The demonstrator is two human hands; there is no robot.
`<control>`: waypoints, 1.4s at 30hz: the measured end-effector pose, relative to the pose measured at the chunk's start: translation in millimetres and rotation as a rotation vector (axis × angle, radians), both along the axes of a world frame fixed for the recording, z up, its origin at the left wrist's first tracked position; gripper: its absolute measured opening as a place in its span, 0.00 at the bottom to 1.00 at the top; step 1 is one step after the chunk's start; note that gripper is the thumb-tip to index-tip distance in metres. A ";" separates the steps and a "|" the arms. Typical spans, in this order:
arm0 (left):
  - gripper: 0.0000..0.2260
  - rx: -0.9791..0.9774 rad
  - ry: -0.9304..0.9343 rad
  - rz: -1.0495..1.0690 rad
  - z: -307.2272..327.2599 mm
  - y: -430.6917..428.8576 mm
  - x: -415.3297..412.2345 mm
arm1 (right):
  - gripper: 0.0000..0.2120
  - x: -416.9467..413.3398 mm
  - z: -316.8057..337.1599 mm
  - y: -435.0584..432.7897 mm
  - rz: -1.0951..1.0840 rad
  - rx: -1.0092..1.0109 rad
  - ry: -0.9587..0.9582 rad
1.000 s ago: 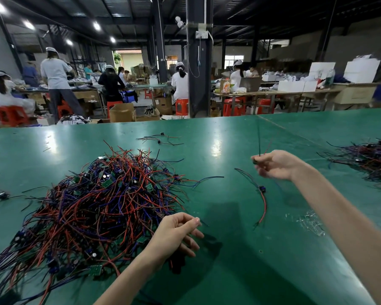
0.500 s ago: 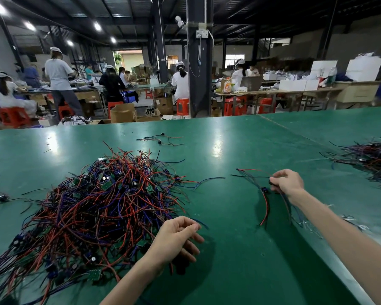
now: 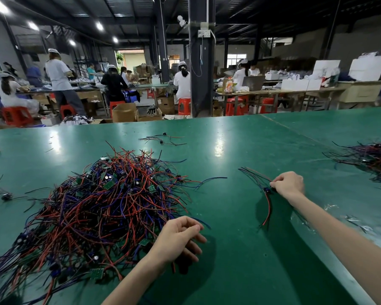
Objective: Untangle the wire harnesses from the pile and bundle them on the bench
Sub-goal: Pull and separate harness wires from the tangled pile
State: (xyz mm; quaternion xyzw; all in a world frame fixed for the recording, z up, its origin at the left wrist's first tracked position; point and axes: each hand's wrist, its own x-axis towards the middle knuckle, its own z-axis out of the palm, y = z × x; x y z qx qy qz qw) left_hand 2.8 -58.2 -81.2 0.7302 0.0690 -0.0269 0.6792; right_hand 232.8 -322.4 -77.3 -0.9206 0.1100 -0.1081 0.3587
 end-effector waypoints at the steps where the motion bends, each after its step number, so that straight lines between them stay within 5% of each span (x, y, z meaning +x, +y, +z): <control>1: 0.05 0.000 -0.003 -0.002 -0.1 0.0 0.2 | 0.05 -1.7 1.9 2.0 0.007 -0.031 0.012; 6: 0.05 0.006 -0.009 -0.010 0.6 0.9 -0.3 | 0.17 -11.4 8.4 10.8 0.112 -0.175 0.089; 13: 0.04 0.042 -0.024 -0.029 2.0 -0.6 -2.3 | 0.14 -15.9 -1.8 13.3 0.140 -0.277 -0.003; 23: 0.04 0.455 -0.284 0.035 -0.4 -4.6 -7.9 | 0.19 -44.7 2.5 39.8 0.099 -0.493 -0.105; 26: 0.04 0.875 -0.508 0.153 -1.6 2.2 -6.4 | 0.13 -69.2 9.2 78.7 0.305 -0.363 -0.268; 30: 0.03 1.358 -0.703 0.251 6.1 13.1 -6.5 | 0.09 -97.6 21.7 147.2 0.675 -0.053 -0.241; 36: 0.11 1.561 -0.679 0.141 7.4 22.9 -5.3 | 0.11 -100.0 31.8 237.0 0.809 -0.054 -0.044; 42: 0.11 1.473 -0.743 0.160 6.5 16.3 -6.5 | 0.13 -87.7 27.6 253.0 0.817 -0.035 0.040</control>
